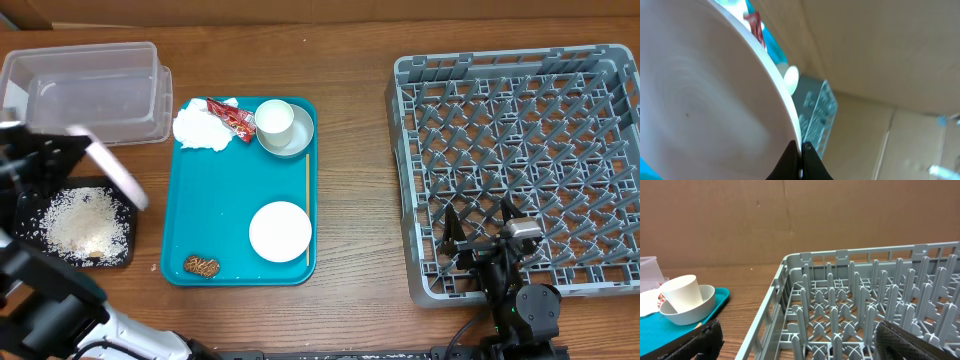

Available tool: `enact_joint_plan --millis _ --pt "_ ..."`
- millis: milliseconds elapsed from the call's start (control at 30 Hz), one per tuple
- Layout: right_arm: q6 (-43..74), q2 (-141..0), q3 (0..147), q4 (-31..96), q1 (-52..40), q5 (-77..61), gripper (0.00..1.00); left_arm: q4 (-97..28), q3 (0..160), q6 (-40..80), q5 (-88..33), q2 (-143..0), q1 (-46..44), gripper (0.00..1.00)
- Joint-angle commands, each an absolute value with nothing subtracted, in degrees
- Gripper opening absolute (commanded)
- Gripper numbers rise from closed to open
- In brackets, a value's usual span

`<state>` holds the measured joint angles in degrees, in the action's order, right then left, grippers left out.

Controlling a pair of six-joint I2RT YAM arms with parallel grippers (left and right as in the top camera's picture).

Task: Sort waste into correct bins and load items into the dishwasher
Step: 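Carry the emptied pink plate back and set it on the teal tray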

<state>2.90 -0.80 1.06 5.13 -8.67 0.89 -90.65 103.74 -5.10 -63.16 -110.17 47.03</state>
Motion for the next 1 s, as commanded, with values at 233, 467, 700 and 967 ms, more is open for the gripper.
enact_joint_plan --millis 233,467,700,967 --pt "2.6 -0.2 0.4 4.7 -8.6 1.3 1.00 -88.8 106.0 -4.4 -48.7 -101.1 29.9 0.04" --pt "2.6 -0.2 0.4 4.7 -8.6 1.3 1.00 -88.4 105.7 0.8 -32.1 -99.0 14.1 0.04" --pt "2.6 -0.2 0.4 4.7 -8.6 1.2 1.00 -79.1 97.2 10.8 -16.7 -100.0 -4.5 0.04" --pt "2.6 -0.2 0.4 4.7 -8.6 1.3 1.00 -67.2 86.0 19.2 -2.9 -100.0 -14.8 0.04"
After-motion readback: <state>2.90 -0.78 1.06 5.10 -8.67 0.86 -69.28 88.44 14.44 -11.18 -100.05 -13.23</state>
